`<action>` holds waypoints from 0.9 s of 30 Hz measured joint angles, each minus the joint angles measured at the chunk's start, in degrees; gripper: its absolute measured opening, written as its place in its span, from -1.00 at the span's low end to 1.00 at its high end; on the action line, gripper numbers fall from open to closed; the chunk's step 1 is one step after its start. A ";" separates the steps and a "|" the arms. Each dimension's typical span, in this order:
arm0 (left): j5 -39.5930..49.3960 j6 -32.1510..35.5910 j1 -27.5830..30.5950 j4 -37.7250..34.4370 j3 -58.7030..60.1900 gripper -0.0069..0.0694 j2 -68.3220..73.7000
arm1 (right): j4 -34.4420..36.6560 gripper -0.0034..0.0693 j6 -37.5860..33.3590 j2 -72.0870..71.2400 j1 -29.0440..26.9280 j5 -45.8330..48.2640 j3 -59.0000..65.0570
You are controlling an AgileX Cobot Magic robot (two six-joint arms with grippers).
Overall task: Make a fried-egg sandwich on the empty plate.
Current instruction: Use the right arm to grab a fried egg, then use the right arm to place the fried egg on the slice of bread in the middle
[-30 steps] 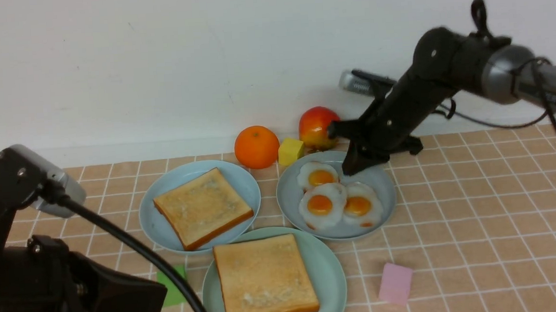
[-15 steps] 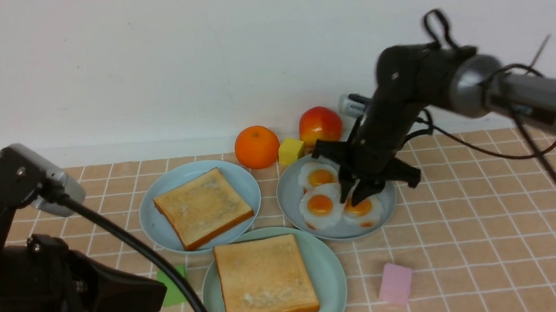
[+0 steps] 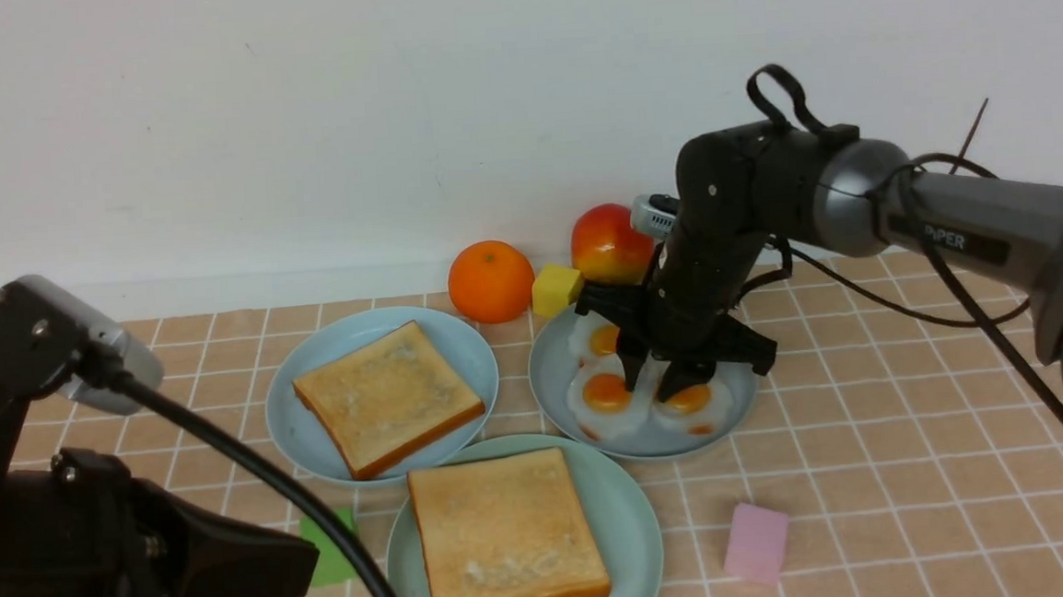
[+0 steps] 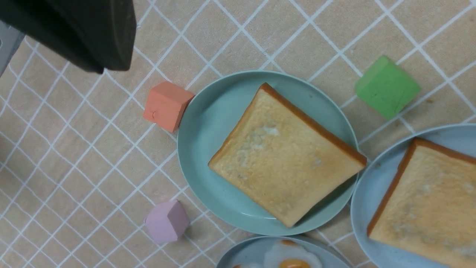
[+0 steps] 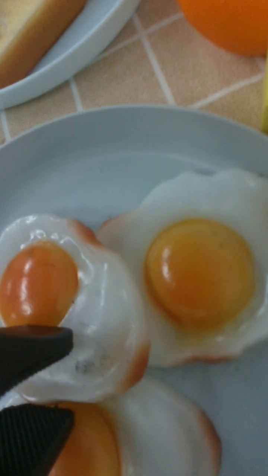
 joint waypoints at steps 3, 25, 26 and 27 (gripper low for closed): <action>0.00 0.00 0.00 0.00 0.00 -0.74 0.00 | -0.16 -0.50 0.06 0.19 0.00 0.44 -0.07; 0.11 -5.31 0.00 1.82 0.00 -0.72 -0.12 | -1.38 -0.79 -22.26 -10.72 0.00 0.91 0.30; 0.11 -6.13 0.00 2.62 0.00 -0.72 -0.26 | -1.14 -0.79 -25.01 -12.06 0.06 1.74 0.30; 0.11 -6.59 0.00 3.07 0.00 -0.71 -0.35 | -0.66 -0.79 -27.06 -13.23 0.18 2.43 0.30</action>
